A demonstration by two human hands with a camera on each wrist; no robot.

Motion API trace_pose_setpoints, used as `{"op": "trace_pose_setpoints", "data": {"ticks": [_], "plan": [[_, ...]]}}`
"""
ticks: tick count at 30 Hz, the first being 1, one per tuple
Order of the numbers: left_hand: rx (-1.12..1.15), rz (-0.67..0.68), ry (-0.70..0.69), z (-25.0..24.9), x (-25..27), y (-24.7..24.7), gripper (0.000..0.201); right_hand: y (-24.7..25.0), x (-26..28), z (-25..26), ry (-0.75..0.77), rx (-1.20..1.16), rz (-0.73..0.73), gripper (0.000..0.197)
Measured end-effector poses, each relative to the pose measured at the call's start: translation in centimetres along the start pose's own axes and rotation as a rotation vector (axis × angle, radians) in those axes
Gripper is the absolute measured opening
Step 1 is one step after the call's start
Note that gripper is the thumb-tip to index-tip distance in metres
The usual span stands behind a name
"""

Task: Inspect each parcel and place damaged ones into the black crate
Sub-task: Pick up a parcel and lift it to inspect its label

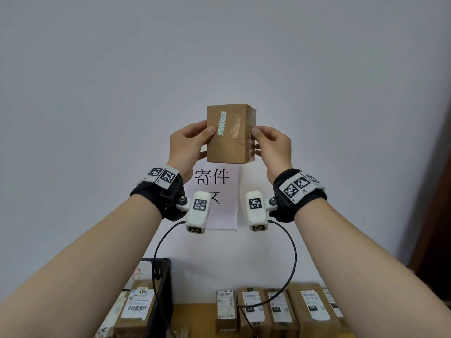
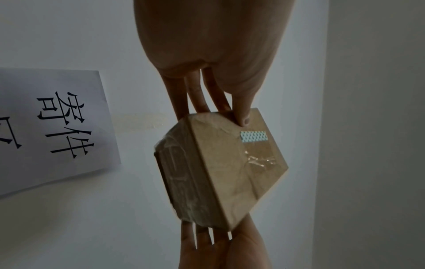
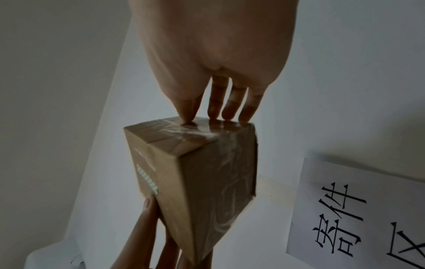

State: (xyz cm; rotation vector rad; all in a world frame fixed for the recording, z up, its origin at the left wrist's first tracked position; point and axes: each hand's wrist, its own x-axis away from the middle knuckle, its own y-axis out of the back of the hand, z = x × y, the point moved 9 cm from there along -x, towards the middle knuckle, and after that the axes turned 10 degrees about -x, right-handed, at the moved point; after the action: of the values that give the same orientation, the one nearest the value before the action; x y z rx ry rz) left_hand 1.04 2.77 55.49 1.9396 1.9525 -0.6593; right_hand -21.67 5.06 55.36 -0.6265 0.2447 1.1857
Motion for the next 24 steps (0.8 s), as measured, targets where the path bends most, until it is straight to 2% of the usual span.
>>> {"op": "trace_pose_setpoints", "data": {"ticks": [3, 6, 15, 20, 24], "plan": [[0.007, 0.013, -0.004, -0.4, 0.2, -0.5, 0.019, -0.9, 0.2, -0.7, -0.064, -0.035, 0.067, 0.023], [-0.028, 0.016, -0.010, -0.7, 0.2, -0.8, 0.016, -1.2, 0.2, -1.5, -0.139, -0.043, 0.068, 0.033], [-0.017, -0.011, 0.042, 0.2, -0.3, -0.7, 0.028, -1.1, -0.1, -2.2, -0.149, -0.044, 0.059, 0.034], [0.076, -0.039, 0.102, 1.0, -0.7, -0.2, 0.031, -1.3, -0.1, -2.1, -0.129, -0.042, 0.074, 0.033], [0.047, -0.042, 0.107, 1.3, -0.9, -0.1, 0.028, -1.0, -0.4, -2.9, -0.190, -0.075, 0.058, 0.034]]}}
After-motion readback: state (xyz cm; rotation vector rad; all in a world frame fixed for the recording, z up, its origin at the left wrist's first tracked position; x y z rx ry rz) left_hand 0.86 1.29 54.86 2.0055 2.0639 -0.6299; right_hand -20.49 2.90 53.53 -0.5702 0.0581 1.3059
